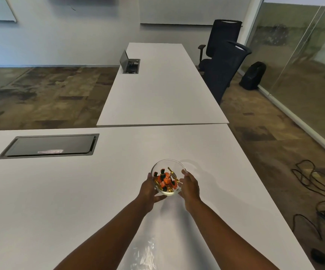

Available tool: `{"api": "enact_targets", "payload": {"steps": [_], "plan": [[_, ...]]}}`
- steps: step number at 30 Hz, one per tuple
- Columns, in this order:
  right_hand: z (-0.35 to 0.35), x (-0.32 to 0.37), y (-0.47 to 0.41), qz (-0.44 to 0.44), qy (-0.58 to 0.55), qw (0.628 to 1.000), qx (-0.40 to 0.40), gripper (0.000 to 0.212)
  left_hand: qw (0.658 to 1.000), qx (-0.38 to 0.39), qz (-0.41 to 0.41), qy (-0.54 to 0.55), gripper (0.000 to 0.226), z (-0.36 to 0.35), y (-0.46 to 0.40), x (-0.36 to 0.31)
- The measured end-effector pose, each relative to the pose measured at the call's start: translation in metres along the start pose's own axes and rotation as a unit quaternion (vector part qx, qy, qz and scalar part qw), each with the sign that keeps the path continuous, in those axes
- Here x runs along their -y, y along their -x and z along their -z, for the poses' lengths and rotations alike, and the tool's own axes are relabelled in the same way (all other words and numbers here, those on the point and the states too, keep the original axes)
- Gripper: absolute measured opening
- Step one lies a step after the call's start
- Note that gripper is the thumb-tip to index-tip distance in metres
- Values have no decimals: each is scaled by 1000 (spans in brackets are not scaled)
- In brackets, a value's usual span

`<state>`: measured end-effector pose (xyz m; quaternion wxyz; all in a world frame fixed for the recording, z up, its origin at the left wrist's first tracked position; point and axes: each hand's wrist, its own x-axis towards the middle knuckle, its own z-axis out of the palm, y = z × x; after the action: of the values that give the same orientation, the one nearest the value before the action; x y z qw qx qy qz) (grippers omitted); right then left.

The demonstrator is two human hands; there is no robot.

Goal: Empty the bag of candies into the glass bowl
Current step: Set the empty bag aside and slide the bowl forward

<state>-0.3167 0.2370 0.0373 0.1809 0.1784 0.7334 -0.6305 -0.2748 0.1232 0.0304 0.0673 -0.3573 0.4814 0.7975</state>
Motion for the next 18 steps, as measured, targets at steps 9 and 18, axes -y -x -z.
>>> {"api": "enact_targets", "payload": {"steps": [9,18], "plan": [[-17,10,-60,-21,7,999,-28,39,1000,3,15,-4,48,-9,-56,-18],[-27,3,-85,-40,21,998,-52,39,998,-49,44,0,46,-15,-81,-14]]}}
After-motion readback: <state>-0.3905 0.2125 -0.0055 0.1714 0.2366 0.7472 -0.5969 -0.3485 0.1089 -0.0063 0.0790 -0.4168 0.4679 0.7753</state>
